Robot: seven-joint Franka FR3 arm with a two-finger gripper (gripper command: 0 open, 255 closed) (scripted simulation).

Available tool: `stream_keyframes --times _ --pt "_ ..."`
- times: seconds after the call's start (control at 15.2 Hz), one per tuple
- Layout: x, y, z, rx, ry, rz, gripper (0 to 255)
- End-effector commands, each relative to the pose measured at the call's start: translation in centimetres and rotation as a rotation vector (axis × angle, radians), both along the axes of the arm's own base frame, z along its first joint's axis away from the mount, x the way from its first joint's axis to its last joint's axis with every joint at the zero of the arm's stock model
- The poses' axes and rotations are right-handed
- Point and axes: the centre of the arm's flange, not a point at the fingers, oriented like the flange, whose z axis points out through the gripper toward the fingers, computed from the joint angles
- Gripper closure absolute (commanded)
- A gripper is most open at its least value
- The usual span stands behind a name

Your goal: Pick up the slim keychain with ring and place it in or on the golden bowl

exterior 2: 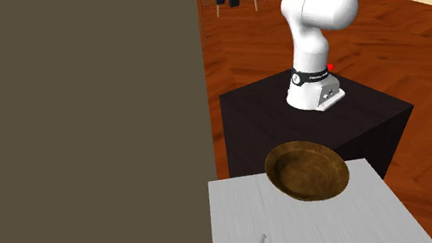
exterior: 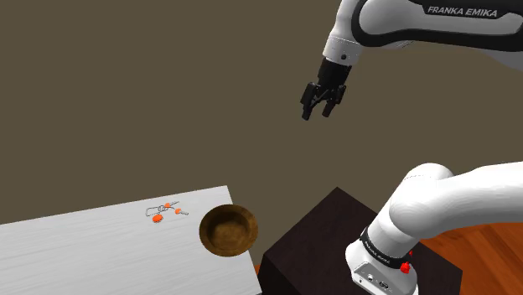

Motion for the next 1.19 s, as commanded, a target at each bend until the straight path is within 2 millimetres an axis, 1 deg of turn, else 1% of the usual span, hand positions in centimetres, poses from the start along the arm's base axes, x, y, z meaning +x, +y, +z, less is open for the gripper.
stream_keyframes --times 0.0,0.53,1.12 --pt "0.0 0.0 0.0 0.000 0.000 0.000 0" --pt "2.2 9.2 -5.2 -0.012 0.013 -0.093 0" --pt "5.6 19.2 -11.2 -0.026 0.027 -0.198 0"
